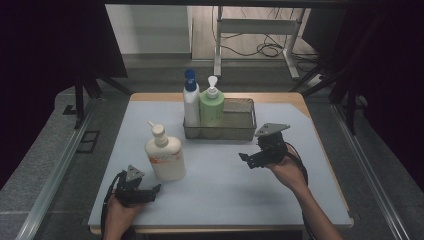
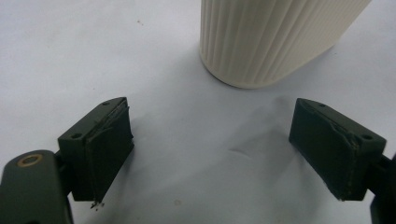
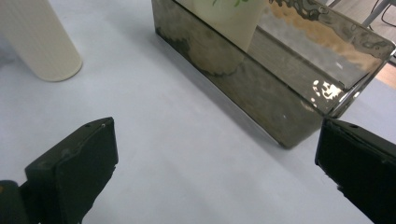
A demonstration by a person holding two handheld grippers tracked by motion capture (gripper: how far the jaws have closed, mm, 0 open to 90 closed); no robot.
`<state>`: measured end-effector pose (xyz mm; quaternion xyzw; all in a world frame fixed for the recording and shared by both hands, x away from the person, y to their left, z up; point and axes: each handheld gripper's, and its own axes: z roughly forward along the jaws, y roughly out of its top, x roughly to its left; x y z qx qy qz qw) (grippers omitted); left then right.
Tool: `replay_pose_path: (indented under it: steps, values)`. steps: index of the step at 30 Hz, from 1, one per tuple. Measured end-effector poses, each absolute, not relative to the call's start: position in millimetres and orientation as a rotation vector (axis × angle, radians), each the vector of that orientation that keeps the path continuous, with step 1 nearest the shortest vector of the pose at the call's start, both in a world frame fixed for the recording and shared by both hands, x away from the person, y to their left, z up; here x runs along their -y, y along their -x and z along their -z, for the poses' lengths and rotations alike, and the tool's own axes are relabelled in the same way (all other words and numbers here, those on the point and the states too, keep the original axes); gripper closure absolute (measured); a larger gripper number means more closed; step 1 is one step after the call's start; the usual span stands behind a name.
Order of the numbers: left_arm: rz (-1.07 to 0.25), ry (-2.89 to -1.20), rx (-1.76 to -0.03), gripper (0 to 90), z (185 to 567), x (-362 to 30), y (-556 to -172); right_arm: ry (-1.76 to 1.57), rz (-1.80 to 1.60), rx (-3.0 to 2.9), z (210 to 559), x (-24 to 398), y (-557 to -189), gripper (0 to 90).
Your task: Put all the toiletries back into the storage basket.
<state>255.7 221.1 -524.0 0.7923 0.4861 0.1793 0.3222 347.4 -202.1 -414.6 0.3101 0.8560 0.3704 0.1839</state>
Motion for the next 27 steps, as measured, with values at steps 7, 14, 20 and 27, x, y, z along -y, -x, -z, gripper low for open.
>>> replay_pose_path:
  steps: [7, 14, 20, 27]
  values:
    - [-0.472, -2.08, -1.275, 13.9, 523.8, -221.5, -255.8, -0.893, -1.063, -2.402, 423.3, 213.2, -333.7, 0.0]
    - [-0.474, -2.074, -1.28, 15.0, 523.7, -222.3, -255.9, -0.921, -1.06, -2.377, 433.3, 228.9, -321.0, 0.0]
    - [-0.469, -2.069, -1.286, 15.0, 523.8, -222.1, -255.7, -0.956, -1.06, -2.355, 442.8, 242.8, -310.1, 0.0]
    - [-0.469, -2.067, -1.287, 15.1, 523.8, -222.2, -255.7, -0.99, -1.052, -2.341, 457.8, 255.5, -301.3, 0.0]
